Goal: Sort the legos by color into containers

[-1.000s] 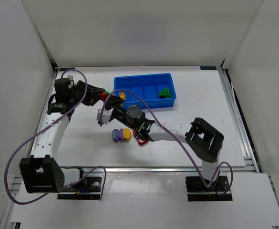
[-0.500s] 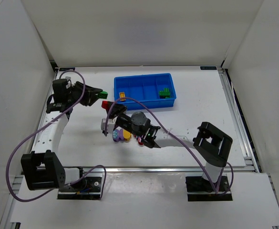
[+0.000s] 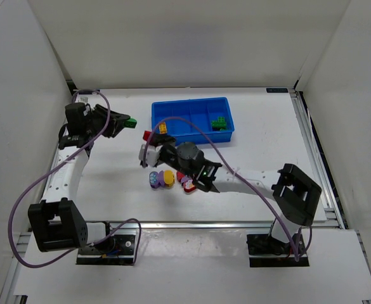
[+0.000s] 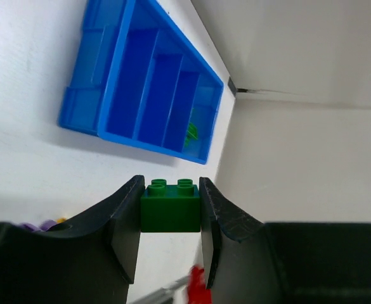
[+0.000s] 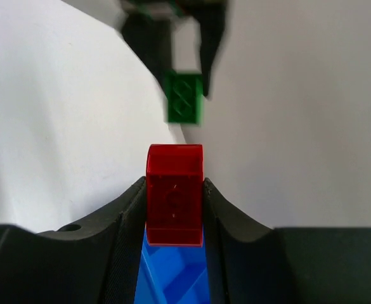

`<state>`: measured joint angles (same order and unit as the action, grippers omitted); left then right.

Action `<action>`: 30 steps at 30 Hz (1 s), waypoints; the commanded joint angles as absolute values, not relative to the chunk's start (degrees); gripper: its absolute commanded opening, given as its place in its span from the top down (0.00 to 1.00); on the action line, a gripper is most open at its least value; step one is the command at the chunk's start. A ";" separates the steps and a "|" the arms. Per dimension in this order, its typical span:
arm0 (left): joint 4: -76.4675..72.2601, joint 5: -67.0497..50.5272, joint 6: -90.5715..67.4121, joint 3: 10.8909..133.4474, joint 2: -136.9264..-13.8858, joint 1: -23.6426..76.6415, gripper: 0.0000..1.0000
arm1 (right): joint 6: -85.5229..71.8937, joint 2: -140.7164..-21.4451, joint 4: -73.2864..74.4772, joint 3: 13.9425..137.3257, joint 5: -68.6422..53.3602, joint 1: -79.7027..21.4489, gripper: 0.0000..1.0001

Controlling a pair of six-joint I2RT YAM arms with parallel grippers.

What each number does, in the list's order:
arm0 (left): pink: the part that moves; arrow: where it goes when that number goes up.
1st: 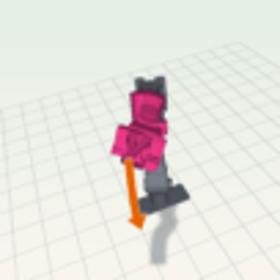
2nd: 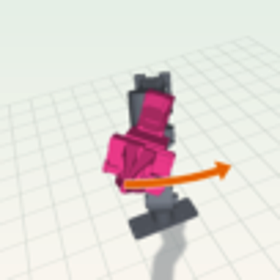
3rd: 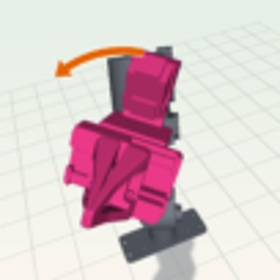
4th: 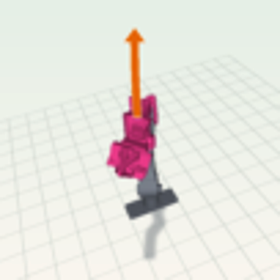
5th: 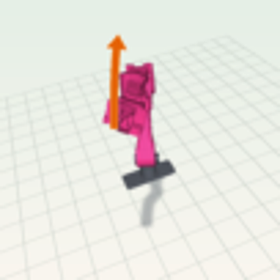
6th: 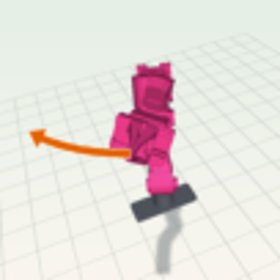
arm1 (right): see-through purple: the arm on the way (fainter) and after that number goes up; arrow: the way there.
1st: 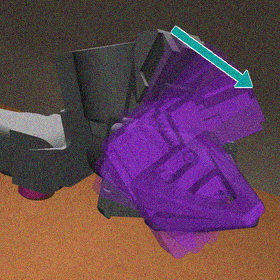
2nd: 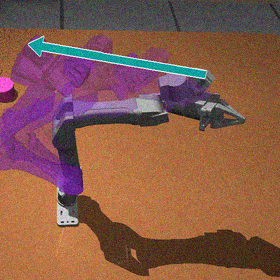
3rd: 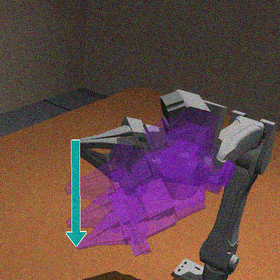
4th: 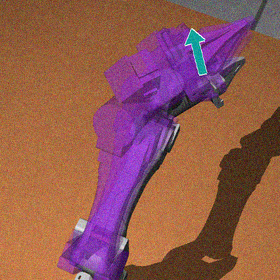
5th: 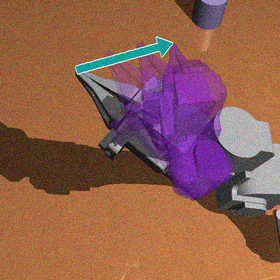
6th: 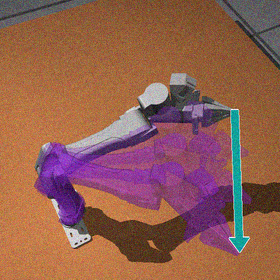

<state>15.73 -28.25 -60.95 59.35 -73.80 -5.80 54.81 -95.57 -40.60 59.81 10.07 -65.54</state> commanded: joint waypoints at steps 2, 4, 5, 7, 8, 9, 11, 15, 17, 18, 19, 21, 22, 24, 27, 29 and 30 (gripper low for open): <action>16.70 -27.59 -45.66 64.42 -71.10 -5.89 0.90 | 38.61 -90.88 -23.59 68.45 16.78 -58.99 1.00; 15.91 -29.96 -40.02 65.30 -71.45 -5.11 0.90 | 28.69 -90.27 -17.09 72.67 17.14 -56.52 1.00; 16.78 -30.14 -34.68 67.91 -71.80 -4.75 0.90 | 25.52 -90.26 -9.31 74.43 16.79 -53.56 1.00; 19.93 -30.32 -29.03 72.13 -73.81 -2.21 0.90 | 15.19 -90.44 -3.28 78.47 14.51 -49.68 1.00; 20.82 -30.41 -26.74 73.64 -74.26 -1.59 0.90 | 12.42 -90.61 2.49 79.70 12.94 -47.92 1.00; 21.35 -29.63 -24.02 74.61 -74.79 -1.15 0.90 | 10.13 -90.70 4.29 81.11 10.31 -44.07 1.00; 22.58 -28.92 -21.46 77.25 -75.76 -0.18 0.90 | 3.36 -92.10 11.11 83.40 6.88 -40.36 1.00; 23.29 -25.50 -15.83 80.85 -76.82 2.37 0.90 | -8.33 -97.28 22.11 92.17 -7.08 -29.65 1.00; 23.29 -23.74 -12.75 82.17 -76.82 3.60 0.90 | -11.93 -100.87 24.51 94.30 -11.22 -27.87 1.00; 23.38 -22.95 -11.96 82.61 -76.82 4.56 0.90 | -12.82 -102.12 26.96 96.66 -12.03 -26.64 1.00; 23.29 -22.94 -10.56 82.79 -76.82 5.01 0.90 | -13.70 -103.43 28.20 97.98 -12.39 -26.11 1.00; 23.38 -22.59 -9.67 83.40 -77.08 6.15 0.90 | -15.29 -107.04 29.26 100.71 -14.32 -25.40 1.00; 23.29 -22.24 -9.41 83.58 -77.17 6.50 0.90 | -15.29 -108.27 29.62 101.85 -14.50 -25.23 1.00; 23.47 -21.89 -9.23 84.19 -77.78 7.03 0.90 | -15.38 -111.61 30.32 104.76 -14.76 -25.40 1.00; 23.64 -21.53 -8.70 84.99 -78.57 7.82 0.90 | -16.17 -115.83 31.46 108.19 -15.12 -25.22 1.00; 23.64 -20.31 -7.21 85.25 -78.75 8.61 0.90 | -16.70 -117.50 31.64 109.42 -13.19 -25.14 1.00; 23.64 -19.87 -6.86 85.60 -78.92 9.40 0.90 | -16.87 -119.08 31.64 109.77 -12.66 -25.22 1.00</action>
<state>23.29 -21.96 -9.54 82.85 -79.00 8.03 -14.57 -117.78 30.09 105.89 -12.40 -25.23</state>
